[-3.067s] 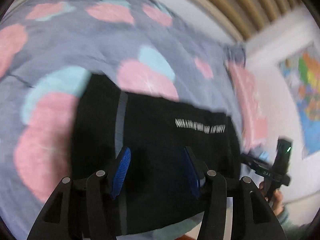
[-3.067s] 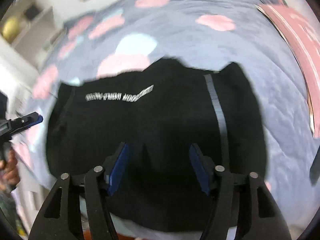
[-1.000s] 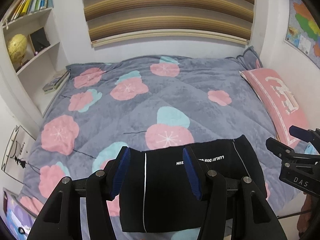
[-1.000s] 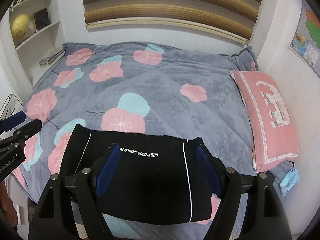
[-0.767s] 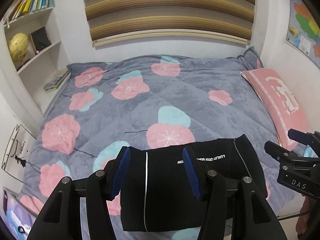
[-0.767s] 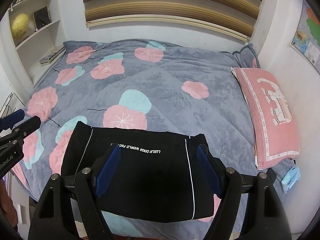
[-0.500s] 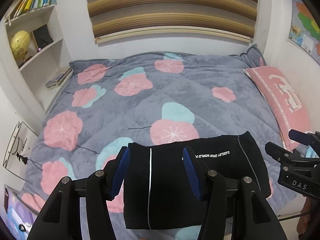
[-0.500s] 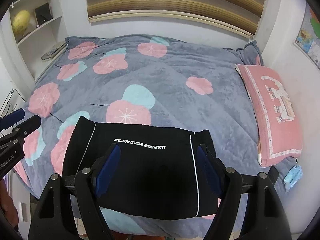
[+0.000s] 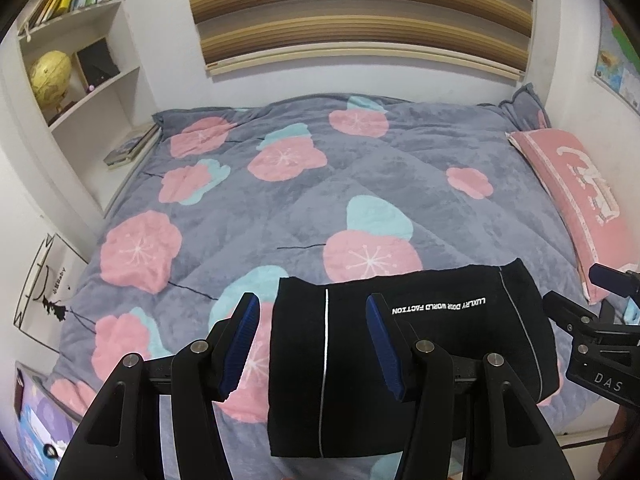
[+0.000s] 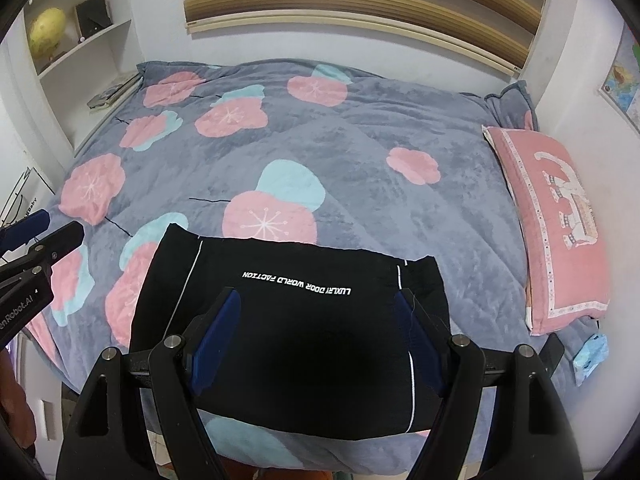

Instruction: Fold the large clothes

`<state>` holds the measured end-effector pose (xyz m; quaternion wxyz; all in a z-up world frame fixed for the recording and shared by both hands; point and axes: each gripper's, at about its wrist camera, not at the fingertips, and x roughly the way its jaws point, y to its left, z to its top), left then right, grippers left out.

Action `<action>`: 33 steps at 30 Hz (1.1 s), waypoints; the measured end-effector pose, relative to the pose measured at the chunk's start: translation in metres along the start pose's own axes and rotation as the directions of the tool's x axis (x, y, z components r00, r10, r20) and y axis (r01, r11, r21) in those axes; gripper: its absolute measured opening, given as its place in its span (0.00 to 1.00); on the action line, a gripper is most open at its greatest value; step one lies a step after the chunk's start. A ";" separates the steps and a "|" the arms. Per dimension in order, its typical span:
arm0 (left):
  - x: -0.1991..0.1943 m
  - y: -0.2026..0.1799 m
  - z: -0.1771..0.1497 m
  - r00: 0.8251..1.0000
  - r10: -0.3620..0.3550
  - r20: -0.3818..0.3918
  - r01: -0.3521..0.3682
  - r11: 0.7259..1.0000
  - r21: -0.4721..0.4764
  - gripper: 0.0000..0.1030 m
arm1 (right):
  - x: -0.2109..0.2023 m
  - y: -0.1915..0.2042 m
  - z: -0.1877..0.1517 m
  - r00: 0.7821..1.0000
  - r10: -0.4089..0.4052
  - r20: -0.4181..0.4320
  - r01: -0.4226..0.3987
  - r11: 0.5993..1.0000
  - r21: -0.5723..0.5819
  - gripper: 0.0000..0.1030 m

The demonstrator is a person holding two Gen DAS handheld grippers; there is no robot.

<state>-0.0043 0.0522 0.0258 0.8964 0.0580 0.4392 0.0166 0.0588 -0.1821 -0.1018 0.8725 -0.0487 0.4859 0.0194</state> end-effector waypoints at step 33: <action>0.021 0.048 0.010 0.995 0.016 0.099 -0.020 0.999 0.038 0.55 | 0.019 0.039 0.001 0.999 -0.033 0.013 0.032 0.997 0.074 0.78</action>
